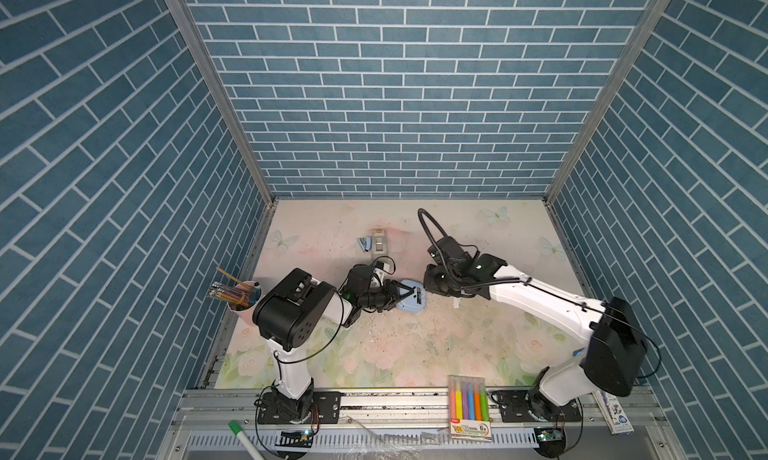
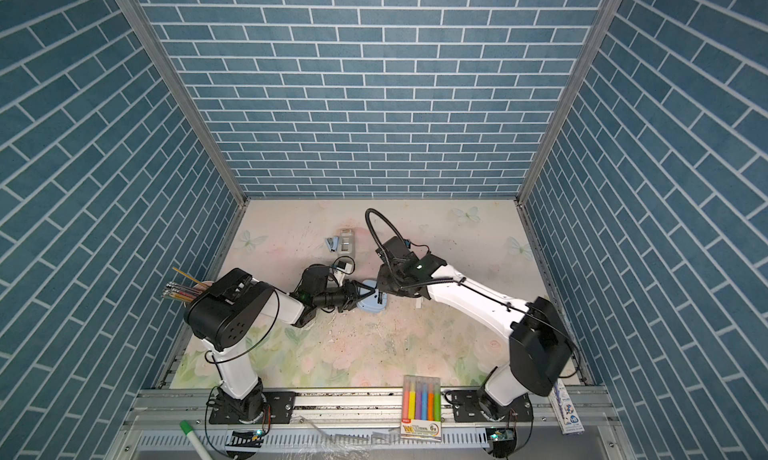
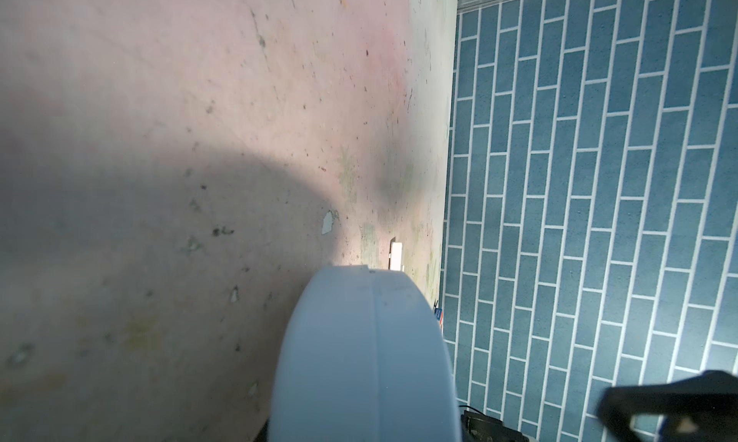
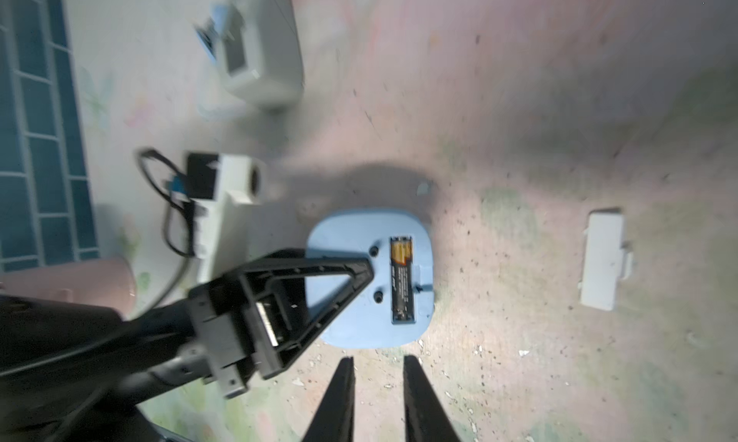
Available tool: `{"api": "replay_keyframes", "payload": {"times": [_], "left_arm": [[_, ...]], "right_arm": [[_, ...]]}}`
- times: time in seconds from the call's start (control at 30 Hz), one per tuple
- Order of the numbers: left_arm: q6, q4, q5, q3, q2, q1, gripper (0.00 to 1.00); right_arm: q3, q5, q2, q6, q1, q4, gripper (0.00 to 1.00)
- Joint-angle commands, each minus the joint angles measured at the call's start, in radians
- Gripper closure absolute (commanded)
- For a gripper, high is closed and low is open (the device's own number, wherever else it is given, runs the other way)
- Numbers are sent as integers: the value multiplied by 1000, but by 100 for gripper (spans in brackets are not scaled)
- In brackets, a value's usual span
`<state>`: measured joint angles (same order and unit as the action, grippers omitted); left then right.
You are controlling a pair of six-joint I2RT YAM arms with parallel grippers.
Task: Insert the battery into the alarm
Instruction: Install the battery in the alarm, then pick up the cover from the center of the board.
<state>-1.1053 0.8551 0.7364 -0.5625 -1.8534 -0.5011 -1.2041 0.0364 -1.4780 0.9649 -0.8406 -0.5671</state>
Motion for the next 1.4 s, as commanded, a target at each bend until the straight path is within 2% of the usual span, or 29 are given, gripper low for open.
{"api": "replay_keyframes", "payload": {"times": [0.0,0.1,0.17,0.23,0.3,0.4,0.53,0.7,1.0,1.37], "left_arm": [[13,-96,-61,7,-24,-2,100],[31,-131,-62,-8,-18,-9,100],[41,-144,-63,-13,-13,-14,99],[43,-143,-63,-13,-12,-14,99],[42,-139,-60,-13,-16,-14,99],[36,-130,-54,-15,-25,-14,99],[33,-130,-54,-17,-29,-15,99],[30,-131,-55,-19,-32,-15,99],[32,-136,-51,-25,-36,-14,99],[32,-132,-48,-25,-39,-16,99]], "right_arm": [[9,82,55,-66,45,-98,69],[52,93,94,-71,84,-126,77],[87,171,131,-72,87,-147,78],[147,260,173,-77,86,-145,75],[220,292,205,-99,94,-114,63],[252,219,199,-135,151,-123,63],[270,3,138,-184,253,-83,68],[272,-110,35,-199,284,-14,71],[261,-150,-87,-215,308,43,81],[295,-212,-143,-227,343,117,84]]}}
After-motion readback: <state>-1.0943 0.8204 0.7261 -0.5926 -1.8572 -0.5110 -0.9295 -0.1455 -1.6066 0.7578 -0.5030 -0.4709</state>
